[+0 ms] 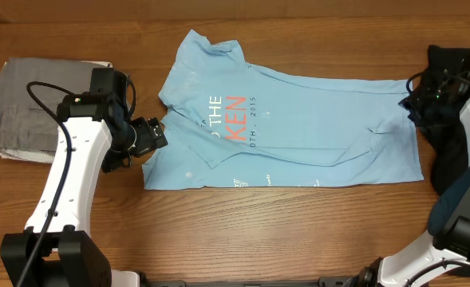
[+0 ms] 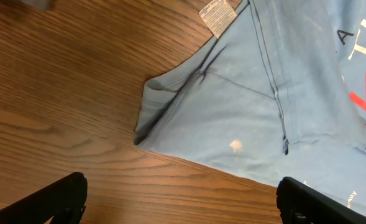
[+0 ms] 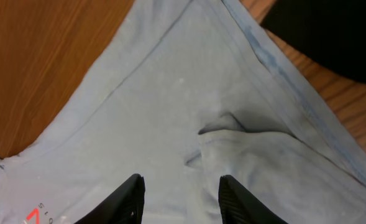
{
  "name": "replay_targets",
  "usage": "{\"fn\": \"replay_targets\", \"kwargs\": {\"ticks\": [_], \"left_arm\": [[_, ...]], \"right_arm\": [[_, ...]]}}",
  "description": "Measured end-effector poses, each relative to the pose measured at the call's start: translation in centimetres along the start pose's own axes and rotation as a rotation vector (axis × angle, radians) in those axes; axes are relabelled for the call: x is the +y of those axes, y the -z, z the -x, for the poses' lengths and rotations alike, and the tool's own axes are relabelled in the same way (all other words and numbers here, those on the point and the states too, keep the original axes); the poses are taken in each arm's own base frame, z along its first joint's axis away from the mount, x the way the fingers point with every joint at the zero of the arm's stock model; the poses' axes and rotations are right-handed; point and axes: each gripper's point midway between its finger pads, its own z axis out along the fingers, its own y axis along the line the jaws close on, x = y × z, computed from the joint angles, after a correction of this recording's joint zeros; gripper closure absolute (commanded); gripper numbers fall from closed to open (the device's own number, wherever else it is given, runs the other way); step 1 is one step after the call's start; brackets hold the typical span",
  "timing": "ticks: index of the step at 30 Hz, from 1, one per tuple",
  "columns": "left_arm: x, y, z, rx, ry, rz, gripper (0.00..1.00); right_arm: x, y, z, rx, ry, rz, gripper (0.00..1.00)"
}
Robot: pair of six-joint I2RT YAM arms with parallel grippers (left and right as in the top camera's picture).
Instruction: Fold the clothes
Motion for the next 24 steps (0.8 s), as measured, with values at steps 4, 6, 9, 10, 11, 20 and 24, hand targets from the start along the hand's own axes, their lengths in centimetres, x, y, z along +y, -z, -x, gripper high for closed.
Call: {"fn": "replay_targets", "kwargs": {"ticks": [4, 6, 9, 10, 11, 20, 24], "left_arm": [[0.0, 0.0, 0.0, 0.0, 0.0, 0.0, 0.0], [0.0, 0.0, 0.0, -0.001, 0.0, 0.0, 0.0], [0.0, 0.0, 0.0, 0.0, 0.0, 0.0, 0.0], [0.0, 0.0, 0.0, 0.0, 0.0, 0.0, 0.0], [0.0, 0.0, 0.0, 0.0, 0.0, 0.0, 0.0], [0.0, 0.0, 0.0, -0.001, 0.0, 0.0, 0.0], [0.0, 0.0, 0.0, 0.0, 0.0, 0.0, 0.0]], "right_arm": [[-0.1, -1.7, -0.8, 0.041, -0.034, -0.024, 0.57], [0.0, -3.2, -1.4, 0.067, -0.038, -0.041, 0.56], [0.2, -5.2, -2.4, 0.102, -0.042, -0.066, 0.56], [0.2, -5.8, -2.7, 0.112, -0.046, -0.077, 0.56], [0.1, -6.2, -2.9, 0.116, -0.05, -0.089, 0.56], [-1.5, -7.0, -2.4, 0.076, -0.063, -0.187, 0.56], [-1.9, -7.0, -2.1, 0.062, -0.061, -0.21, 0.56]]}}
